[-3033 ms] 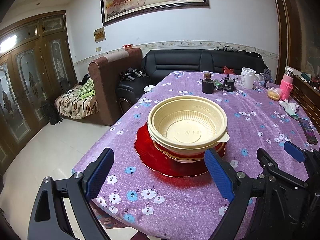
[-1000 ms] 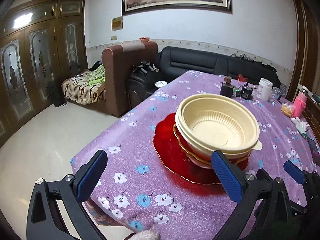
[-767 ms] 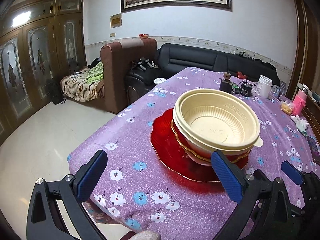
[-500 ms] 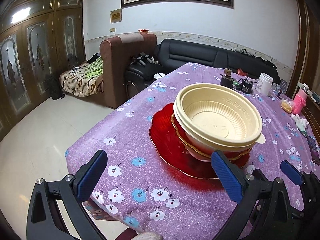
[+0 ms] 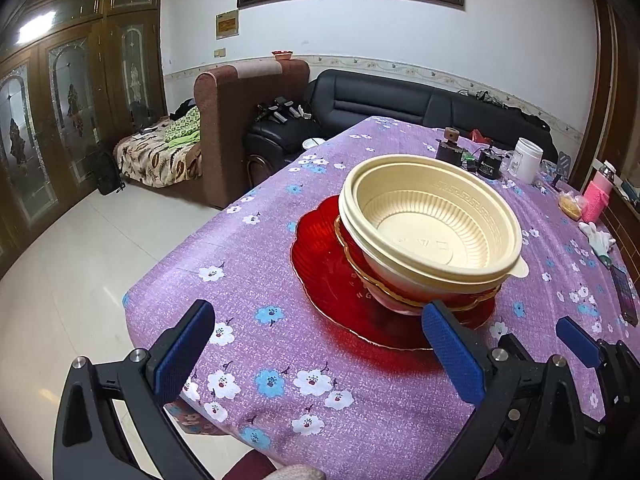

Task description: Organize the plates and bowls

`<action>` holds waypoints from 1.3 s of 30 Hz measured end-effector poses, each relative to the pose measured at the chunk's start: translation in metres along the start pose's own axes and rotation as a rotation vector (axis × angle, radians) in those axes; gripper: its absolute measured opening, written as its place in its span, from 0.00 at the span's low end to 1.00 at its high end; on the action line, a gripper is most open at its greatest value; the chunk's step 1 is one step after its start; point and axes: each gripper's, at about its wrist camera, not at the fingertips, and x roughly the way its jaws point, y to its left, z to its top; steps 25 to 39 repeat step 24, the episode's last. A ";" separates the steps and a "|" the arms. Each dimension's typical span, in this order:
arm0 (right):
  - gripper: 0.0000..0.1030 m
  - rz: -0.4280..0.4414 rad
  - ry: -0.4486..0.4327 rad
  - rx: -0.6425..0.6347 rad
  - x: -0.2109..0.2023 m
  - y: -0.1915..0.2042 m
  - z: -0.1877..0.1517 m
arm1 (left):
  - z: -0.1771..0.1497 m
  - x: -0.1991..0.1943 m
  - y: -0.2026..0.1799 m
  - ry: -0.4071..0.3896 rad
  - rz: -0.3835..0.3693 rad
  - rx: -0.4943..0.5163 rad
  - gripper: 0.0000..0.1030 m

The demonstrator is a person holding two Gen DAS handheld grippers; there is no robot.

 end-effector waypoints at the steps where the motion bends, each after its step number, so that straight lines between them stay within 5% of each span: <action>1: 0.66 0.000 0.000 0.000 0.000 0.000 0.000 | 0.000 0.000 0.000 -0.001 0.000 0.000 1.00; 39: 0.66 0.011 0.000 0.007 0.002 -0.005 -0.002 | 0.004 0.001 0.000 -0.011 0.023 -0.001 1.00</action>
